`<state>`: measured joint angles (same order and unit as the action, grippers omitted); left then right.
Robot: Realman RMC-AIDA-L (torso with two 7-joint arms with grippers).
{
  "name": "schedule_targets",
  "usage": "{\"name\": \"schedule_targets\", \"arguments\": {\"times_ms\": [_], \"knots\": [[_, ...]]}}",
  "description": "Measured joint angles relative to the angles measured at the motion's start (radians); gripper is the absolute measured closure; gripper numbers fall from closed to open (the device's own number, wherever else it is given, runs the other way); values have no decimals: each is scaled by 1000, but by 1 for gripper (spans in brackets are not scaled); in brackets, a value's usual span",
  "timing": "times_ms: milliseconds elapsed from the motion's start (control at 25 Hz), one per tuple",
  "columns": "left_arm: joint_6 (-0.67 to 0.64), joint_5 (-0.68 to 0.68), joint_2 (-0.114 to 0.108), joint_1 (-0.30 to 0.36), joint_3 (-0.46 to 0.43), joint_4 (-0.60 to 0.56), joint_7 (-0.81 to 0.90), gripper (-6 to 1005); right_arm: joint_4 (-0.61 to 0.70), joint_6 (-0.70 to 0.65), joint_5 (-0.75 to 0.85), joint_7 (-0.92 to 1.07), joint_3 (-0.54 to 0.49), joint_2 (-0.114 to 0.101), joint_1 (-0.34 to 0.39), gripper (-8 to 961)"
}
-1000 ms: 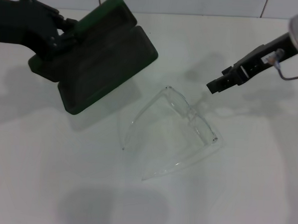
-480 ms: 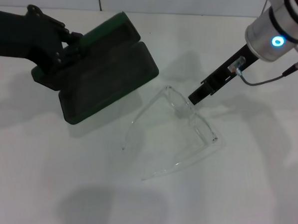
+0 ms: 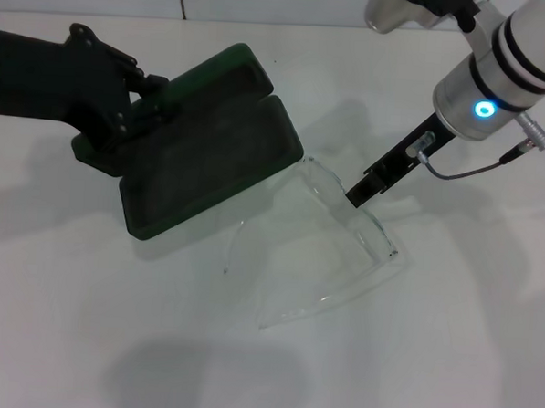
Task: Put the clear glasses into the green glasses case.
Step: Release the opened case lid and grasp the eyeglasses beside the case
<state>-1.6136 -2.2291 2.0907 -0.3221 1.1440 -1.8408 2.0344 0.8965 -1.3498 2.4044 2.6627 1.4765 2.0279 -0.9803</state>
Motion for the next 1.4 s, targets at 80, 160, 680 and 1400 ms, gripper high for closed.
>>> {"name": "schedule_targets", "arguments": {"times_ms": [80,160,680,1400], "knots": [[0,0,0,0,1,4,0,794,-7,10,-2,-4,2,0,0,511],[0,-1,0,-3,1,12,-3,794,-13,15,-10,-10,3,0,0,516],[22,-8,-1,-4,3,44,-21,795,-67,57,-76,-41,36,0,-19,549],[23,-9,-2,12,3,45,-22,795,-150,138,-118,-41,135,0,-37,593]]}}
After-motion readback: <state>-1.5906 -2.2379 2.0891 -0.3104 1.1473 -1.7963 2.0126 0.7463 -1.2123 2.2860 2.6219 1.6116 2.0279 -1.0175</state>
